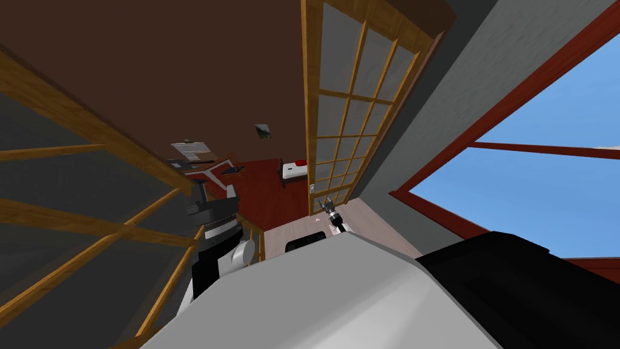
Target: Pull the door open
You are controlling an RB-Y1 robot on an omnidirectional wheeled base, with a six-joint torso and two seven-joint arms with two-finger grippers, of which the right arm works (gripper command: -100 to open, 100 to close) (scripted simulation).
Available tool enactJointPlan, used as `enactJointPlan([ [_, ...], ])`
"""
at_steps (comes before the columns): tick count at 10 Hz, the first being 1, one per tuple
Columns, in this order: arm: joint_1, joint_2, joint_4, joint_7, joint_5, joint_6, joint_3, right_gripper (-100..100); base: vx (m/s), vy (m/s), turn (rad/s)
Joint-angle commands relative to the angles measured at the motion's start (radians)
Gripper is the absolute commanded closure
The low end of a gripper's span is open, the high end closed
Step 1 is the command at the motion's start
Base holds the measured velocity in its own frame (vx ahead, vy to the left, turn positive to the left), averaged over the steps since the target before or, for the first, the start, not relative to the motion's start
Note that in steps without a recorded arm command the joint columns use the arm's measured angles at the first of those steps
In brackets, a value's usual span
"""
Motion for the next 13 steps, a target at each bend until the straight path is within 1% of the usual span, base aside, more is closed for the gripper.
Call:
enactJointPlan([
  [1, -0.011, 0.014, 0.037, 0.036, 0.019, -0.011, -0.007, -100, 0.161, 0.05, -0.153],
  [3, -0.022, 0.029, 0.074, 0.067, 0.036, -0.023, -0.015, -100, 0.114, 0.06, -0.141],
  [5, -0.036, 0.051, 0.118, 0.105, 0.056, -0.036, -0.024, -100, 0.114, 0.089, -0.187],
  [6, -0.027, 0.045, 0.093, 0.089, 0.051, -0.026, -0.018, -100, 0.047, 0.069, -0.049],
  [8, -0.041, 0.024, 0.109, 0.101, 0.043, -0.025, -0.014, -100, -0.02, -0.05, 0.327],
  [10, -0.061, 0.001, 0.133, 0.112, 0.028, -0.025, -0.009, -100, -0.046, -0.066, 0.307],
  [12, -0.084, -0.016, 0.162, 0.127, 0.01, -0.024, -0.004, -100, 0.032, 0.001, 0.288],
  [13, -0.104, -0.024, 0.186, 0.138, -0.006, -0.023, 0.001, -100, 0.129, 0.039, 0.066],
])
